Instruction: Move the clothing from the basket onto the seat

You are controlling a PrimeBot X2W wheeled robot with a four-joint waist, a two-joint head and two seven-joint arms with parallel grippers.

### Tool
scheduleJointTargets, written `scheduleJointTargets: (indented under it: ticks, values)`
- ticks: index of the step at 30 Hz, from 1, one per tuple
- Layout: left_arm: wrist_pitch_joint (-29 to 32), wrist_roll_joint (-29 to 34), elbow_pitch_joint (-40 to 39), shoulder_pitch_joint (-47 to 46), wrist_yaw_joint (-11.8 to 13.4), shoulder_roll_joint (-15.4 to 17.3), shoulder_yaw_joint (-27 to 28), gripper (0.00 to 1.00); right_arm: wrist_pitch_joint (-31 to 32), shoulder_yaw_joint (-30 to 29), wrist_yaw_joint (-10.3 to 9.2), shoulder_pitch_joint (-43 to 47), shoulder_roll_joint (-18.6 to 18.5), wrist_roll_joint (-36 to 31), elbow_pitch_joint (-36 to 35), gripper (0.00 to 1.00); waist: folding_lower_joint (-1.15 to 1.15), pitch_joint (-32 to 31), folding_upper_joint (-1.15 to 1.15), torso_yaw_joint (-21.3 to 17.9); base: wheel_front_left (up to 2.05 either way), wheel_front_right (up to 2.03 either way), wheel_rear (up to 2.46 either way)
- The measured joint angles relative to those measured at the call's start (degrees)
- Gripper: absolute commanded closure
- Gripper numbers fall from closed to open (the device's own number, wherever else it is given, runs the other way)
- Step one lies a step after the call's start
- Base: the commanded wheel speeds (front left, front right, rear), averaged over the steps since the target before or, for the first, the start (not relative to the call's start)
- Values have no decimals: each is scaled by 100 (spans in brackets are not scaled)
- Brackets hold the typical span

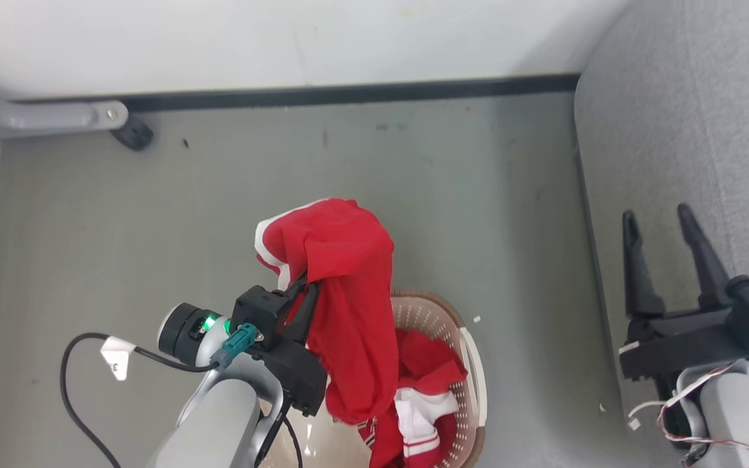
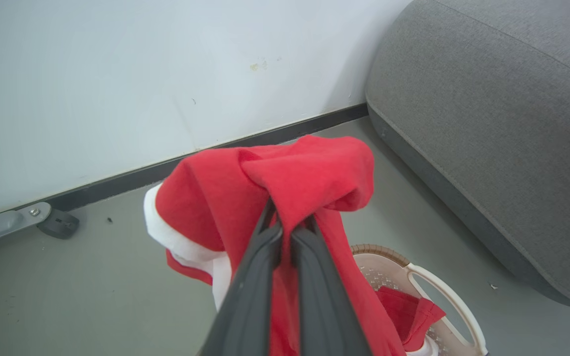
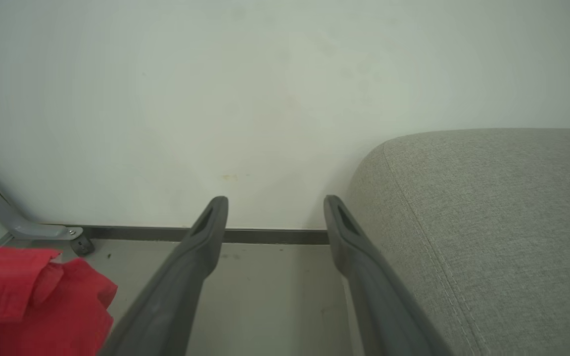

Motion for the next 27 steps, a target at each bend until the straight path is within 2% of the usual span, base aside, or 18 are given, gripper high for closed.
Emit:
scheduleJointTargets:
  ticks: [14, 27]
  values:
    - [0, -114, -277, 210, -268, 165, 67, 100, 0, 237, 135, 483, 216, -53, 421, 0, 0, -1167, 0, 43, 0, 0, 0]
    - [0, -291, -492, 499, -361, 109, -87, 100, 0, 519, 248, 860, 414, -97, 682, 0, 0, -2030, 0, -34, 0, 0, 0]
